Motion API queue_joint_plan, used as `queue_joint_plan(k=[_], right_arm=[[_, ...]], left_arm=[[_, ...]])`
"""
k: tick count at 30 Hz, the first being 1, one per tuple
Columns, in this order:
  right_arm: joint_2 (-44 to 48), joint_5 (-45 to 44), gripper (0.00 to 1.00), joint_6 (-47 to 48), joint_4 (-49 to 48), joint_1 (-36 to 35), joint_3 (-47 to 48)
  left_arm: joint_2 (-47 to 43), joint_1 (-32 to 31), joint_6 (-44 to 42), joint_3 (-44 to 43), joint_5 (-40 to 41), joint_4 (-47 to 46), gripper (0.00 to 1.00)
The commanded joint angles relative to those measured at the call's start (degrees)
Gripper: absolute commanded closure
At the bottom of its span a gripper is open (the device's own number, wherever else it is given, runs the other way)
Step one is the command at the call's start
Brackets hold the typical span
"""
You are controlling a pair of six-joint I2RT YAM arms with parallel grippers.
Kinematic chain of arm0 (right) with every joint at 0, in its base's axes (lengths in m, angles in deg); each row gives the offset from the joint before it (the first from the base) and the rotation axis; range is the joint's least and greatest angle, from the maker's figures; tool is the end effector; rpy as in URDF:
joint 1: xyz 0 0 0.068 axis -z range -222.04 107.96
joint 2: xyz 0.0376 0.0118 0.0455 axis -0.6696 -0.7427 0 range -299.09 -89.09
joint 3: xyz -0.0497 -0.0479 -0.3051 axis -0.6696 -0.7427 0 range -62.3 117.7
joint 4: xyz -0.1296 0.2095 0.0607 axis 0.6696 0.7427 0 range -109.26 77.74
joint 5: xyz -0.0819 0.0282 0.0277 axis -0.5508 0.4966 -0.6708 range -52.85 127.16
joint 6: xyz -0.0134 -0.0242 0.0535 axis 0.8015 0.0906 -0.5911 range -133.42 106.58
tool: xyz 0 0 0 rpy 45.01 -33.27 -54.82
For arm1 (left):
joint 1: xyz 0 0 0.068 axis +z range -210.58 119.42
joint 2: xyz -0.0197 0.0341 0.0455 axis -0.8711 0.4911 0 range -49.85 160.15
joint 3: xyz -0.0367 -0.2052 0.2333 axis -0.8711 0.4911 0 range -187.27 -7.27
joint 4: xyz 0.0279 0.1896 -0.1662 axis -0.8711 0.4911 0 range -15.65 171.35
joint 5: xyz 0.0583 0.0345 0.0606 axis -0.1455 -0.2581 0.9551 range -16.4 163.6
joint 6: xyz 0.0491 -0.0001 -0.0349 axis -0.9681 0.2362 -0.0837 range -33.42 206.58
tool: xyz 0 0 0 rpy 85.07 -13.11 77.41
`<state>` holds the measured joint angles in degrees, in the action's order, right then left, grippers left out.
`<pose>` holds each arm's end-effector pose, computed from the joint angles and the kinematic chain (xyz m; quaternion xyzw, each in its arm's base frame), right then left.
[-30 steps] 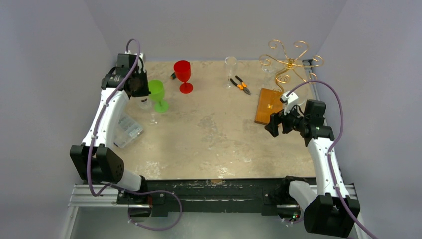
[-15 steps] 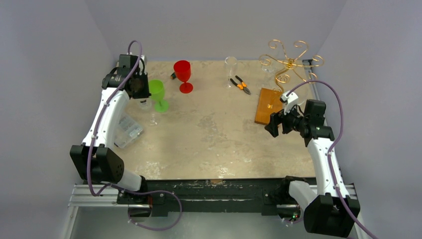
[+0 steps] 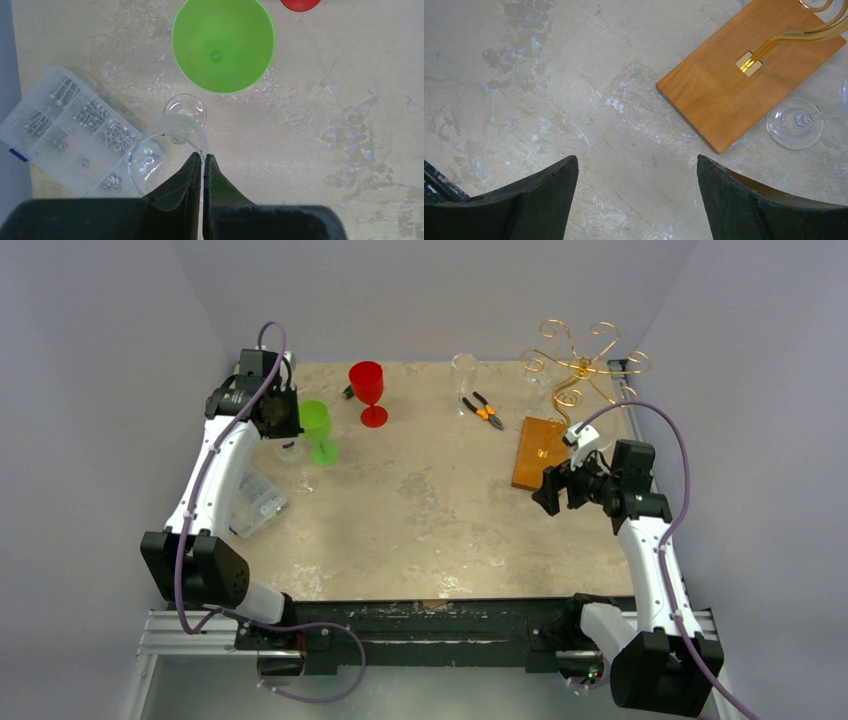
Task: Place the wine glass upside down on the wine glass rack
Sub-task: Pick up the wine glass at the center of the board.
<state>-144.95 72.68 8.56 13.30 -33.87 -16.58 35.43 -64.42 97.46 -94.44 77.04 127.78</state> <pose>0.1753 0.0010 0.3086 -0.2264 0.8513 0.1705 0.4416 0.3028 -0.0175 0.3926 -0.0678 0.9414 -0.0140 0.3302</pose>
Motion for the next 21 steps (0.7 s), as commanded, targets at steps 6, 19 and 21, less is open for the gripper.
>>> queue_joint_plan(k=[6, 19, 21], right_arm=[[0.84, 0.83, 0.15, 0.65, -0.56, 0.11, 0.08], [0.02, 2.34, 0.15, 0.7, 0.27, 0.15, 0.05], [-0.33, 3.12, 0.15, 0.7, 0.44, 0.17, 0.14]], left_arm=[[-1.91, -0.73, -0.42, -1.59, -0.6, 1.48, 1.0], [-5.89, -1.59, 0.94, 1.16, -3.15, 1.58, 1.0], [-6.71, -1.91, 1.35, 1.66, -4.25, 1.69, 1.0]])
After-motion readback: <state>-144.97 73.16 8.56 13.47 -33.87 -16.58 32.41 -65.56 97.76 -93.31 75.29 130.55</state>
